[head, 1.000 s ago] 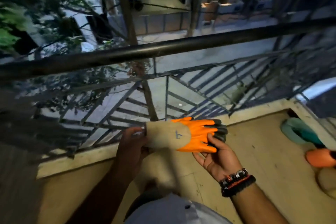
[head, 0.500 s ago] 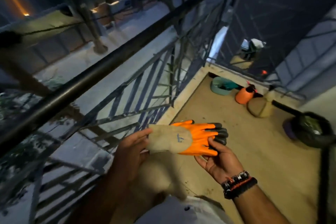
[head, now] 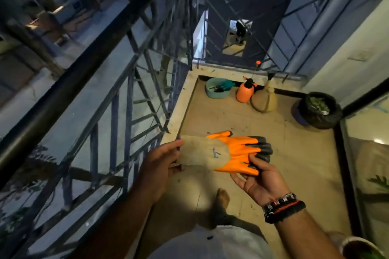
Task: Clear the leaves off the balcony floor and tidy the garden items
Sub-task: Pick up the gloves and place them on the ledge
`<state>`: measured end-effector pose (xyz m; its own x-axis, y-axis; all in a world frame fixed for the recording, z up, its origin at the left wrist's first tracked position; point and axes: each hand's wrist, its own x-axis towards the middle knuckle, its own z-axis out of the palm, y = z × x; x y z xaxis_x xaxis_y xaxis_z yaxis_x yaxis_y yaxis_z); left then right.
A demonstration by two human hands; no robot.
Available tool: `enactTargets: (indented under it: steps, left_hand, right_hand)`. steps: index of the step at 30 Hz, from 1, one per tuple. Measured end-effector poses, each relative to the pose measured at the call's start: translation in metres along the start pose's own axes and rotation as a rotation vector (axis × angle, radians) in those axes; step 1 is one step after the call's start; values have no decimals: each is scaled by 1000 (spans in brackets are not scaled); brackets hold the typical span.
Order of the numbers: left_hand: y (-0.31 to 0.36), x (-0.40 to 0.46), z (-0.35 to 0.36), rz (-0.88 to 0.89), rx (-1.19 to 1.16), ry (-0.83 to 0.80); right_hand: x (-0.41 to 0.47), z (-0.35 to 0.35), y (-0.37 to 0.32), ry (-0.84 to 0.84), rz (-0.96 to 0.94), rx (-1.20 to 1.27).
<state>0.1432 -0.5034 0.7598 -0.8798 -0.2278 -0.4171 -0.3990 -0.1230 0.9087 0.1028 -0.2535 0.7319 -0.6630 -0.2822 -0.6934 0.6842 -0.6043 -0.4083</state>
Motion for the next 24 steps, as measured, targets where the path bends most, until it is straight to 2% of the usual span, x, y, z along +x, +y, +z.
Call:
enactTargets:
  steps: [9, 15, 24]
  left_hand:
    - [53, 99, 81, -6, -74, -16]
    - [84, 164, 119, -20, -113, -36]
    - [115, 317, 148, -62, -57, -32]
  right_hand:
    - [64, 5, -107, 55, 88, 66]
    - [113, 19, -167, 90, 60, 132]
    - [215, 54, -249, 144, 10, 154]
